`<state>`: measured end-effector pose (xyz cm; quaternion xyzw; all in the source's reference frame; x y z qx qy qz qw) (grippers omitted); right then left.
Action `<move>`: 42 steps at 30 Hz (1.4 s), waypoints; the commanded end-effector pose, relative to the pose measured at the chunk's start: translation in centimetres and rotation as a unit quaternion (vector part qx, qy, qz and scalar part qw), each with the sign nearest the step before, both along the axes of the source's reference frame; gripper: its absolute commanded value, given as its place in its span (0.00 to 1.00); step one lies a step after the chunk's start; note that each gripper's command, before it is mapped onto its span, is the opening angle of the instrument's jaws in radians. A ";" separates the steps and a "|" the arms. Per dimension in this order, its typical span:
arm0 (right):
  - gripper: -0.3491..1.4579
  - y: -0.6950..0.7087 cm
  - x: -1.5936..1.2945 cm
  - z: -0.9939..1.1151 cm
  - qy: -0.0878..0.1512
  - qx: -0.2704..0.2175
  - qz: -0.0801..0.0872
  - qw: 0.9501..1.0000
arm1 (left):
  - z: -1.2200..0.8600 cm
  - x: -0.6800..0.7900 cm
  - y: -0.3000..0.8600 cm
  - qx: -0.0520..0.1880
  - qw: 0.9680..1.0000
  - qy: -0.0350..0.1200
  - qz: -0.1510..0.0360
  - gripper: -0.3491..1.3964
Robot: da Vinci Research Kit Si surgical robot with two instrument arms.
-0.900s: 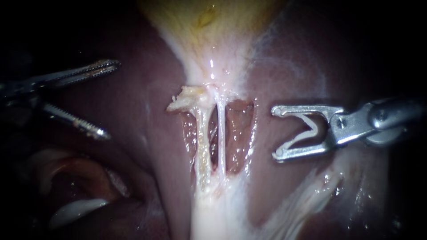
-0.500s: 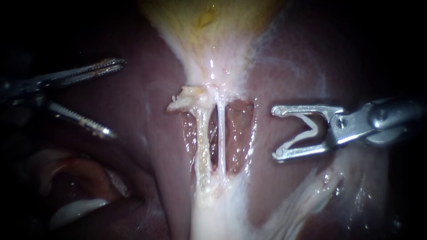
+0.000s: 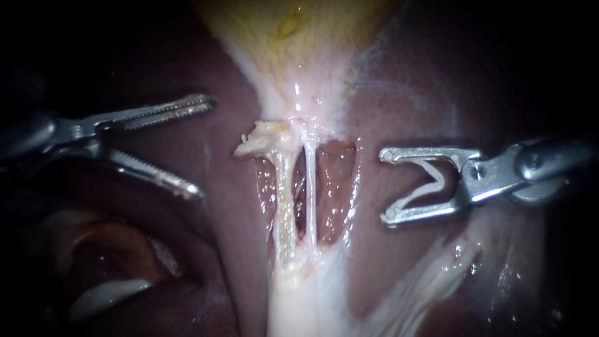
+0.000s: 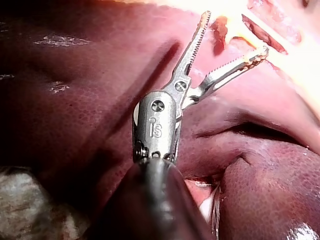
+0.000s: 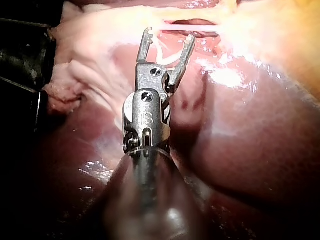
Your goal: Grabbing gallbladder
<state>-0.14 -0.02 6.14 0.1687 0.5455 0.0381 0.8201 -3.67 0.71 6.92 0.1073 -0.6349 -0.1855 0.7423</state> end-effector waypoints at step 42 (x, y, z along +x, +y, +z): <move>0.47 -0.02 0.00 -0.01 0.000 0.000 -0.001 1.000 | 0.43 -0.38 0.12 0.061 0.997 0.037 -0.017 0.31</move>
